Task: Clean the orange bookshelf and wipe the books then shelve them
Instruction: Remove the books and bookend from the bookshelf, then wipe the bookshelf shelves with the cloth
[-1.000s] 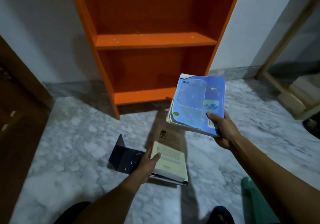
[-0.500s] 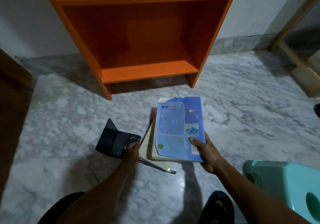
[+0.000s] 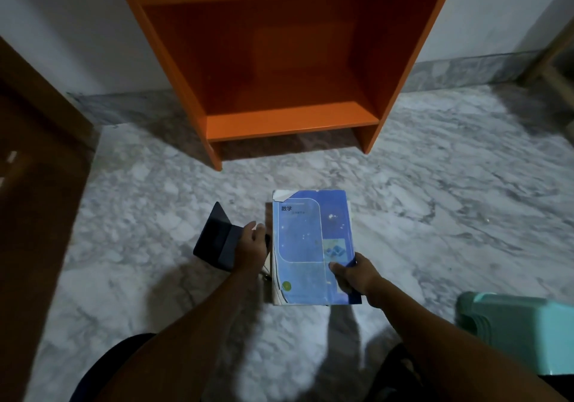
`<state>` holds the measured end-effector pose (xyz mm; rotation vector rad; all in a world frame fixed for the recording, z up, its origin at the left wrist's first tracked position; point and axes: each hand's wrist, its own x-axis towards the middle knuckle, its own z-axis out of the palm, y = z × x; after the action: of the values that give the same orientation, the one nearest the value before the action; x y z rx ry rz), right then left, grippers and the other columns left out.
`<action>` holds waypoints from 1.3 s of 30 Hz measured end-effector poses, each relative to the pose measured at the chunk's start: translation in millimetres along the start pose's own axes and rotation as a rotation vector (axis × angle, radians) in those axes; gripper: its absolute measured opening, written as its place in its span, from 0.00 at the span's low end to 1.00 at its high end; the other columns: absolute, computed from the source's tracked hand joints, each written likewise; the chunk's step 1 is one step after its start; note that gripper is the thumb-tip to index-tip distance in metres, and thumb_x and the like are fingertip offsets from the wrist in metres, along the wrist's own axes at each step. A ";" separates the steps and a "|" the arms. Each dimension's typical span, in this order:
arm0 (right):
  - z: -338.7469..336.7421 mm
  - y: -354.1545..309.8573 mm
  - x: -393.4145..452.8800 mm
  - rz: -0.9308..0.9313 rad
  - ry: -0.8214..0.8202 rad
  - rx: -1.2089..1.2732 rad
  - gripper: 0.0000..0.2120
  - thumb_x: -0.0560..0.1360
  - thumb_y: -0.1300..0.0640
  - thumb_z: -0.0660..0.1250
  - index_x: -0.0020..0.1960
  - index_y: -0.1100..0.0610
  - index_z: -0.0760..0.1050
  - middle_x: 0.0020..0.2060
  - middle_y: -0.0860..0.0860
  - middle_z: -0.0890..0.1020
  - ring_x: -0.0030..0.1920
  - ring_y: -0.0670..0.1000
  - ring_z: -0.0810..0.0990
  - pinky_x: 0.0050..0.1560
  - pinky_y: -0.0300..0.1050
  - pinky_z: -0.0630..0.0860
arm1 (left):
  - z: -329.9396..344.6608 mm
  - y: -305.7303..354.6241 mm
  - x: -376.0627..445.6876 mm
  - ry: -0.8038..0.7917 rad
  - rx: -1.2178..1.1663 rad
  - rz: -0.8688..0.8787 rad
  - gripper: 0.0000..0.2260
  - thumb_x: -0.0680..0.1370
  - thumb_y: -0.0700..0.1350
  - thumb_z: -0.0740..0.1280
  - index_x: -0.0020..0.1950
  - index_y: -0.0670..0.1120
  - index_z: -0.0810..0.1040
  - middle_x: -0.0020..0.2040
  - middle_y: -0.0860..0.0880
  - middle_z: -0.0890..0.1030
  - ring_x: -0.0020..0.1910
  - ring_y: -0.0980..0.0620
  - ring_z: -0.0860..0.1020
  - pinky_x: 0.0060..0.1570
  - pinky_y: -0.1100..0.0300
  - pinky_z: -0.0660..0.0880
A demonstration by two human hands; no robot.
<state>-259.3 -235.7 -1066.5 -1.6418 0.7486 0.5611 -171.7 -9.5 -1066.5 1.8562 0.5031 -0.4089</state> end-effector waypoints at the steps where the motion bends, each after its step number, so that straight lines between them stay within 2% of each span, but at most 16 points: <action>1: -1.8 -6.1 0.8 0.021 -0.018 -0.037 0.11 0.77 0.59 0.71 0.40 0.63 0.74 0.28 0.56 0.76 0.25 0.52 0.71 0.34 0.48 0.71 | 1.9 7.0 -3.4 0.002 0.001 -0.001 0.19 0.84 0.47 0.60 0.73 0.40 0.70 0.68 0.40 0.75 0.67 0.41 0.73 0.59 0.59 0.67; 2: -4.0 -12.7 2.5 0.040 -0.020 -0.065 0.12 0.77 0.56 0.72 0.44 0.64 0.74 0.33 0.57 0.78 0.30 0.54 0.75 0.38 0.51 0.75 | 3.2 14.7 -6.1 -0.005 0.003 0.004 0.20 0.84 0.48 0.60 0.74 0.42 0.68 0.70 0.41 0.74 0.68 0.43 0.72 0.62 0.58 0.67; 4: -11.2 -31.8 7.8 0.057 0.056 -0.131 0.22 0.77 0.50 0.71 0.61 0.64 0.70 0.53 0.62 0.79 0.51 0.59 0.80 0.53 0.54 0.77 | 2.3 35.7 -10.7 -0.037 0.035 0.046 0.21 0.84 0.50 0.59 0.76 0.45 0.67 0.73 0.44 0.72 0.70 0.45 0.71 0.67 0.55 0.66; 5: -15.7 -46.1 8.7 0.055 0.105 -0.168 0.31 0.77 0.48 0.69 0.72 0.63 0.63 0.65 0.63 0.75 0.62 0.61 0.76 0.60 0.53 0.74 | 0.5 48.7 -11.2 -0.052 0.072 0.079 0.21 0.84 0.51 0.59 0.76 0.47 0.67 0.73 0.45 0.71 0.71 0.45 0.70 0.67 0.54 0.66; 6: -21.3 -63.1 8.8 0.034 0.134 -0.200 0.37 0.78 0.47 0.68 0.77 0.63 0.56 0.72 0.63 0.69 0.69 0.62 0.71 0.64 0.52 0.71 | -2.4 64.1 -11.6 -0.062 0.113 0.111 0.21 0.84 0.53 0.58 0.76 0.48 0.67 0.73 0.46 0.71 0.71 0.45 0.70 0.67 0.54 0.66; 7: -26.4 -82.9 7.8 -0.005 0.149 -0.195 0.38 0.79 0.48 0.67 0.79 0.62 0.52 0.75 0.62 0.64 0.72 0.62 0.68 0.67 0.52 0.68 | -5.2 80.7 -11.8 -0.069 0.155 0.148 0.21 0.84 0.53 0.58 0.76 0.49 0.66 0.74 0.46 0.71 0.71 0.45 0.70 0.67 0.54 0.66; 11: -52.2 -169.5 -14.7 -0.178 0.172 -0.299 0.34 0.81 0.48 0.63 0.80 0.59 0.53 0.77 0.60 0.63 0.74 0.62 0.65 0.70 0.53 0.65 | -20.4 159.2 -27.2 -0.064 0.255 0.254 0.23 0.84 0.55 0.58 0.78 0.50 0.64 0.76 0.47 0.68 0.73 0.44 0.68 0.69 0.51 0.66; 15: -87.7 -262.0 -74.0 -0.321 0.180 -0.347 0.30 0.80 0.46 0.62 0.78 0.55 0.57 0.74 0.59 0.67 0.70 0.62 0.70 0.69 0.57 0.69 | -41.5 257.0 -62.6 -0.134 0.330 0.341 0.24 0.84 0.55 0.57 0.79 0.50 0.60 0.78 0.47 0.64 0.75 0.43 0.65 0.71 0.45 0.65; 17: -115.1 -312.8 -116.1 -0.335 0.222 -0.358 0.32 0.79 0.45 0.63 0.78 0.54 0.57 0.72 0.60 0.70 0.67 0.62 0.73 0.67 0.58 0.71 | -54.0 324.7 -89.2 -0.119 0.366 0.390 0.24 0.84 0.55 0.57 0.79 0.50 0.61 0.78 0.47 0.64 0.75 0.44 0.65 0.71 0.45 0.65; 20: -154.7 -390.3 -189.6 -0.374 0.283 -0.381 0.31 0.81 0.46 0.62 0.79 0.56 0.56 0.71 0.60 0.70 0.66 0.64 0.74 0.62 0.56 0.74 | -74.6 425.8 -138.2 -0.106 0.396 0.491 0.24 0.84 0.56 0.58 0.78 0.49 0.63 0.76 0.46 0.67 0.74 0.44 0.67 0.71 0.48 0.65; 25: -207.9 -509.3 -314.4 -0.443 0.361 -0.381 0.31 0.81 0.47 0.62 0.78 0.58 0.57 0.73 0.62 0.68 0.70 0.63 0.70 0.69 0.58 0.69 | -114.6 583.1 -221.5 -0.077 0.405 0.672 0.21 0.83 0.51 0.61 0.74 0.45 0.70 0.72 0.44 0.73 0.71 0.45 0.70 0.70 0.53 0.66; 29: -234.1 -591.1 -413.6 -0.503 0.409 -0.377 0.29 0.82 0.48 0.61 0.78 0.58 0.57 0.72 0.61 0.69 0.69 0.62 0.72 0.65 0.55 0.71 | -149.1 688.6 -289.0 -0.088 0.413 0.776 0.20 0.83 0.52 0.61 0.74 0.47 0.69 0.71 0.46 0.74 0.70 0.46 0.72 0.69 0.53 0.67; 34: -262.3 -675.1 -531.1 -0.611 0.513 -0.386 0.29 0.82 0.48 0.61 0.78 0.58 0.58 0.74 0.61 0.67 0.71 0.61 0.70 0.66 0.54 0.69 | -191.9 795.0 -374.5 -0.125 0.370 0.927 0.20 0.83 0.53 0.61 0.74 0.48 0.69 0.72 0.47 0.73 0.72 0.48 0.70 0.71 0.48 0.67; 39: -286.0 -723.6 -615.8 -0.724 0.631 -0.377 0.28 0.81 0.48 0.62 0.77 0.57 0.60 0.74 0.59 0.67 0.72 0.59 0.68 0.68 0.53 0.68 | -218.2 860.5 -443.2 -0.133 0.380 1.079 0.20 0.83 0.53 0.59 0.74 0.50 0.68 0.73 0.48 0.72 0.72 0.50 0.69 0.71 0.52 0.67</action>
<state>-156.4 -333.5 -84.4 -2.3147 0.4340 -0.3804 -87.2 -119.9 -84.1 2.1409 -0.7205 0.1249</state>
